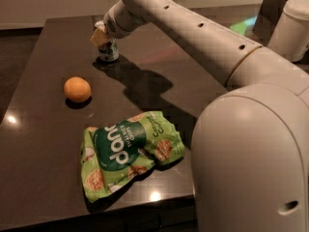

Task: Move 7up can near green rice chip bag

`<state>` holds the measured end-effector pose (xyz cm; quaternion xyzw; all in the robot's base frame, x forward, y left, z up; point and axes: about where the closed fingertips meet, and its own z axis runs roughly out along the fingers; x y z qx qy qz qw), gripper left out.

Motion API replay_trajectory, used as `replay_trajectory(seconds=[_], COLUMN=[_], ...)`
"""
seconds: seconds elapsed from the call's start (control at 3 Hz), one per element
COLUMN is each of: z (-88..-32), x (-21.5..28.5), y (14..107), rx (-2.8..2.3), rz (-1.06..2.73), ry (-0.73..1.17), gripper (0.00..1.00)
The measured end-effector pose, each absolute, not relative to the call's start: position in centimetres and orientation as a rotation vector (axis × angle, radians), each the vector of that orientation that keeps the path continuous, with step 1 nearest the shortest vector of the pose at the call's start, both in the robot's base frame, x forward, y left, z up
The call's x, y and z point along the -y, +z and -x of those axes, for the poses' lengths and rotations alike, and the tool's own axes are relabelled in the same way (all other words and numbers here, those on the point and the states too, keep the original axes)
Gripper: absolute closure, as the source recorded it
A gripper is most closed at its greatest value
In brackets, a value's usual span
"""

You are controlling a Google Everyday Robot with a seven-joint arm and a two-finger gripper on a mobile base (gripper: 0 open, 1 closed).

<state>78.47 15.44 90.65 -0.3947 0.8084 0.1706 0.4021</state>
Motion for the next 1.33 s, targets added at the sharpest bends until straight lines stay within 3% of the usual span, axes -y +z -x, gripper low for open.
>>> replay_trajectory(seconds=[0.33,1.33], z=[-74.7,-61.5], x=[-15.9,-12.0], y=[92.5,94.8], rx=[-2.0,-2.014], rz=[1.026,0.949], ry=[0.447,0.323], gripper=[0.97,1.0])
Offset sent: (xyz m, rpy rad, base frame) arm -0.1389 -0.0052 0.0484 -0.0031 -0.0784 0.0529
